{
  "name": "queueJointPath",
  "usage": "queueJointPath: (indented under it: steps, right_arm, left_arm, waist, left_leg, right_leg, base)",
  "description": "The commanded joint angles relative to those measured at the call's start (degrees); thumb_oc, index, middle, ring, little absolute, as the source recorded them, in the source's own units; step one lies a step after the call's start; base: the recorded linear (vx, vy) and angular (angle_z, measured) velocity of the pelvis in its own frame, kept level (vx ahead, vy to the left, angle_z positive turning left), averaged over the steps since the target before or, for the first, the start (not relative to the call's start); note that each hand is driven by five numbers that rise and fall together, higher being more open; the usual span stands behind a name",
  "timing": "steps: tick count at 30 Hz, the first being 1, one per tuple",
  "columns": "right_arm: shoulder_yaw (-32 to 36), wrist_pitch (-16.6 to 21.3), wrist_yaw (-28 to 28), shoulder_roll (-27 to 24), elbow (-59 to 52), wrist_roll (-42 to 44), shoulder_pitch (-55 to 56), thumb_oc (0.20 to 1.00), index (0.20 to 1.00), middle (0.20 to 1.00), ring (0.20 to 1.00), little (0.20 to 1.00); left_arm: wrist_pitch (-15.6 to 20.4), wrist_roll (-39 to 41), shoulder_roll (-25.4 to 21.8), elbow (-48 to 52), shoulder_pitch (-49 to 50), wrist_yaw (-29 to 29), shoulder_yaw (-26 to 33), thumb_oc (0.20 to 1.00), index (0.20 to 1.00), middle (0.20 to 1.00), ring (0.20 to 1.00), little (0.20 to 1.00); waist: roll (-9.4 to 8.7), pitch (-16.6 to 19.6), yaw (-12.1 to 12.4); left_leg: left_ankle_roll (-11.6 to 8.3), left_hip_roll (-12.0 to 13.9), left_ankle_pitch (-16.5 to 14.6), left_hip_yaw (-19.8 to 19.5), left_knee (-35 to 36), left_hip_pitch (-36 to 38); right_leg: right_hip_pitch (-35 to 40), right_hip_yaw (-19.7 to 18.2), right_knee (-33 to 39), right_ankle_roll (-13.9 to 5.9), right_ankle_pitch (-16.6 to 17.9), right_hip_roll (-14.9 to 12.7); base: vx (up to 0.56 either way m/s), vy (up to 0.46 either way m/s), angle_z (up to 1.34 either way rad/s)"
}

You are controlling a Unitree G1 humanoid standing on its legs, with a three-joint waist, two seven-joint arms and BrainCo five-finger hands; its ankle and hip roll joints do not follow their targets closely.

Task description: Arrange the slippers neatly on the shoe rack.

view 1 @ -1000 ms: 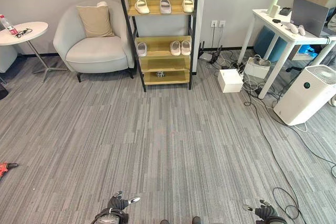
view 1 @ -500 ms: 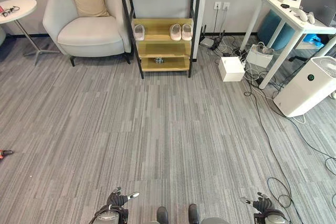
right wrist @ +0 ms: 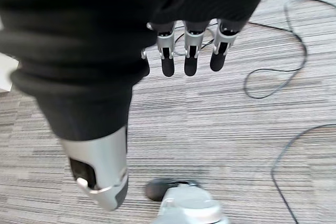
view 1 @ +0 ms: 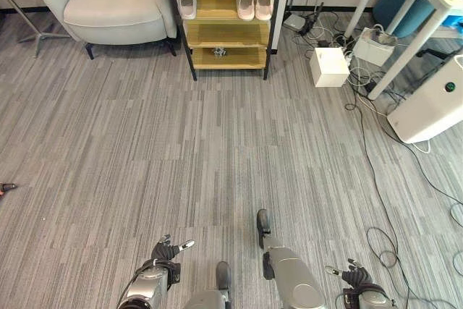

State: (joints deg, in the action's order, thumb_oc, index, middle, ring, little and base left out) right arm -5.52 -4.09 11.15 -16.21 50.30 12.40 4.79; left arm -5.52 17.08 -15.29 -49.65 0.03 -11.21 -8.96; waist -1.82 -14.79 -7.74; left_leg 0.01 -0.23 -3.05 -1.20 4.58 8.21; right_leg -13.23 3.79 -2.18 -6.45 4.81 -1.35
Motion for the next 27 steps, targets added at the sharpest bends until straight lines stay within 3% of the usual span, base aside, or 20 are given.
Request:
queueJointPath:
  steps: [1,2,4,5,6,7,8,10,12,13,14,15,18,20,21,23,25,26,27]
  right_arm:
    - [2.3,1.8,0.2,-3.5,-0.8,2.2,-0.9,1.0,1.0,1.0,1.0,1.0]
    - [2.5,2.0,0.1,-3.7,-0.9,2.7,-0.6,1.0,1.0,1.0,1.0,1.0]
    - [2.6,2.1,-0.3,-3.9,-0.8,3.0,0.2,1.0,1.0,1.0,1.0,1.0]
    - [2.7,2.0,-0.4,-4.3,-1.1,3.1,0.6,1.0,1.0,1.0,1.0,1.0]
    - [2.7,2.0,-0.4,-4.6,-1.4,3.0,0.7,1.0,1.0,1.0,1.0,1.0]
    - [2.7,2.0,-0.4,-4.6,-1.4,3.0,0.7,1.0,1.0,1.0,1.0,1.0]
    - [2.9,1.7,-0.4,-5.0,-1.7,2.9,0.6,1.0,1.0,1.0,1.0,1.0]
    - [3.2,1.5,-0.2,-5.5,-1.7,3.0,0.3,1.0,1.0,1.0,1.0,1.0]
    - [3.1,1.5,-0.3,-5.6,-2.1,2.8,0.3,1.0,1.0,1.0,1.0,1.0]
    - [2.9,1.5,-0.5,-5.5,-2.8,2.5,0.8,1.0,1.0,1.0,1.0,1.0]
    - [2.9,1.4,-0.5,-5.5,-2.8,2.5,0.9,1.0,1.0,1.0,1.0,1.0]
    - [2.8,1.5,-0.5,-5.3,-2.8,1.9,1.2,1.0,1.0,1.0,1.0,1.0]
    - [2.2,1.4,-0.3,-5.3,-2.4,1.6,0.2,1.0,1.0,1.0,1.0,1.0]
    - [2.2,1.3,-0.3,-5.2,-2.3,1.5,0.0,1.0,1.0,1.0,1.0,1.0]
    - [1.9,1.2,-1.0,-4.5,-3.1,1.3,0.3,1.0,1.0,1.0,1.0,1.0]
    - [1.6,1.0,-1.2,-4.5,-2.8,0.9,0.3,1.0,1.0,1.0,1.0,1.0]
    - [1.0,0.8,-1.8,-3.6,-1.4,0.7,-0.2,1.0,1.0,1.0,1.0,1.0]
    - [1.0,0.8,-1.8,-3.5,-1.4,0.7,-0.2,1.0,1.0,1.0,1.0,1.0]
    - [0.8,0.8,-2.4,-3.2,-0.6,0.7,-0.2,1.0,1.0,1.0,1.0,1.0]
  left_arm:
    - [1.0,-0.1,0.0,-0.2,-0.7,0.3,0.5,1.0,1.0,1.0,1.0,1.0]
    - [1.0,0.0,0.0,-0.2,-0.6,0.5,0.3,1.0,1.0,1.0,1.0,1.0]
    - [1.0,0.1,-0.2,-0.1,-0.7,0.8,0.5,1.0,1.0,1.0,1.0,1.0]
    - [1.0,0.5,-0.2,0.5,-0.6,1.0,0.3,1.0,1.0,1.0,1.0,1.0]
    - [1.1,0.6,-0.3,0.7,-0.6,1.0,0.1,1.0,1.0,1.0,1.0,1.0]
    - [1.1,0.6,-0.3,0.7,-0.6,1.0,0.1,1.0,1.0,1.0,1.0,1.0]
    - [1.0,0.8,-0.5,1.0,-0.7,0.7,0.0,1.0,1.0,1.0,1.0,1.0]
    - [0.9,0.5,-0.6,1.3,-0.5,1.0,0.0,1.0,1.0,1.0,1.0,1.0]
    - [0.9,0.2,-0.8,1.7,-0.2,1.0,0.0,1.0,1.0,1.0,1.0,1.0]
    - [0.6,-0.3,-0.9,1.9,0.5,1.2,0.0,1.0,1.0,1.0,1.0,1.0]
    - [0.6,-0.3,-0.9,1.9,0.6,1.2,0.0,1.0,1.0,1.0,1.0,1.0]
    - [0.4,-1.0,-0.8,2.0,0.9,1.3,-0.2,1.0,1.0,1.0,1.0,1.0]
    - [0.4,-1.3,-0.7,1.6,1.6,1.0,0.1,1.0,1.0,1.0,1.0,1.0]
    - [0.4,-1.3,-0.6,1.3,1.8,1.0,0.3,1.0,1.0,1.0,1.0,1.0]
    - [0.3,-0.9,-0.3,0.9,2.4,1.1,0.5,1.0,1.0,1.0,1.0,1.0]
    - [0.3,-1.1,-0.3,0.6,2.4,1.1,0.3,1.0,1.0,1.0,1.0,1.0]
    - [0.1,-1.4,-0.3,0.3,2.5,1.2,0.1,1.0,1.0,1.0,1.0,1.0]
    - [0.1,-1.4,-0.3,0.3,2.5,1.2,0.1,1.0,1.0,1.0,1.0,1.0]
    - [-0.1,-1.5,-0.9,0.9,2.7,1.5,-0.2,1.0,1.0,1.0,1.0,1.0]
  waist:
    - [3.48,2.1,-2.3]
    - [3.78,2.4,-2.8]
    - [3.62,2.5,-2.9]
    - [2.38,1.4,-2.0]
    - [1.62,0.7,-1.3]
    - [1.66,0.7,-1.3]
    - [0.55,-0.2,-0.2]
    - [-0.49,-0.9,1.5]
    - [-0.43,-1.0,2.4]
    - [0.33,-0.6,3.3]
    - [0.14,-0.7,3.4]
    - [1.29,-0.6,4.1]
    - [1.87,0.1,5.6]
    - [1.96,0.3,5.8]
    - [1.97,2.3,5.8]
    - [1.74,2.8,6.0]
    - [-0.12,4.4,6.5]
    - [-0.2,4.4,6.6]
    - [-1.59,4.7,6.7]
  left_leg:
    - [-2.84,3.3,-1.3,2.7,-2.5,8.0]
    - [-3.53,4.3,-0.5,3.1,-4.4,7.5]
    - [-5.24,5.5,3.9,3.9,-12.8,4.7]
    - [-5.24,4.4,7.3,3.1,-23.1,0.0]
    - [-4.86,3.7,8.6,2.4,-28.1,-2.4]
    - [-4.88,3.8,8.5,2.4,-28.5,-2.6]
    - [-3.72,2.8,9.0,2.3,-32.2,-6.7]
    - [-2.23,1.5,5.6,5.1,-28.3,-16.1]
    - [-2.03,1.1,5.0,5.9,-24.8,-17.6]
    - [-2.6,1.7,7.5,6.8,-16.2,-19.9]
    - [-2.57,1.5,7.7,7.0,-15.6,-19.3]
    - [-3.66,2.5,12.9,8.3,-7.4,-20.6]
    - [-4.64,1.9,15.9,8.9,-0.3,-21.6]
    - [-4.97,2.2,16.6,10.2,-0.3,-21.3]
    - [-4.14,2.5,16.8,12.1,0.1,-19.5]
    - [-3.54,2.2,16.5,12.8,-0.2,-19.2]
    - [-1.88,1.3,13.5,13.4,-3.2,-18.5]
    - [-1.86,1.3,13.4,13.5,-3.4,-18.5]
    - [-0.63,0.3,11.1,14.0,-4.0,-17.1]
  right_leg:
    - [-1.3,1.0,-3.8,1.03,-1.6,4.2]
    - [-0.5,1.3,-3.9,1.6,-2.4,4.6]
    - [2.6,1.3,-3.6,3.13,-4.1,5.3]
    - [6.3,0.5,-2.2,4.5,-5.0,5.1]
    - [7.8,-0.2,-1.7,5.2,-5.4,5.1]
    - [7.8,-0.1,-1.6,5.21,-5.4,5.2]
    - [9.8,-1.1,-1.4,6.0,-6.4,4.7]
    - [13.5,-3.2,-0.3,5.5,-7.3,3.7]
    - [15.2,-4.4,0.1,5.24,-8.0,3.9]
    - [17.5,-5.4,0.5,5.04,-9.4,4.9]
    - [17.9,-5.5,0.5,5.0,-9.6,4.7]
    - [20.9,-6.5,1.1,4.92,-10.7,5.8]
    - [25.6,-9.5,2.6,4.7,-12.1,6.1]
    - [26.8,-10.3,3.0,4.55,-12.5,5.8]
    - [28.9,-10.9,3.7,3.92,-13.8,4.9]
    - [29.1,-11.0,3.5,3.67,-14.4,4.0]
    - [28.9,-11.6,-0.4,1.97,-13.6,2.5]
    - [28.8,-11.7,-0.5,1.94,-13.7,2.4]
    - [26.9,-11.7,-6.7,0.03,-10.7,1.6]
  base:
    - [0.36,-0.219,0.13]
    - [0.4,-0.283,0.43]
    - [0.33,-0.262,0.47]
    - [0.28,-0.268,0.26]
    - [0.19,-0.196,0.17]
    - [0.19,-0.184,-0.13]
    - [0.23,-0.143,-0.31]
    - [0.32,-0.12,-0.28]
    - [0.33,0.012,-0.13]
    - [0.38,0.039,-0.16]
    - [0.53,0.058,-0.49]
    - [0.29,0.03,-0.55]
    - [0.43,0.072,-0.29]
    - [0.45,0.129,-0.4]
    - [0.6,0.202,-0.68]
    - [0.44,0.151,-0.51]
    - [0.42,0.125,-0.14]
    - [0.37,0.102,-0.19]
    - [0.32,0.107,-0.25]
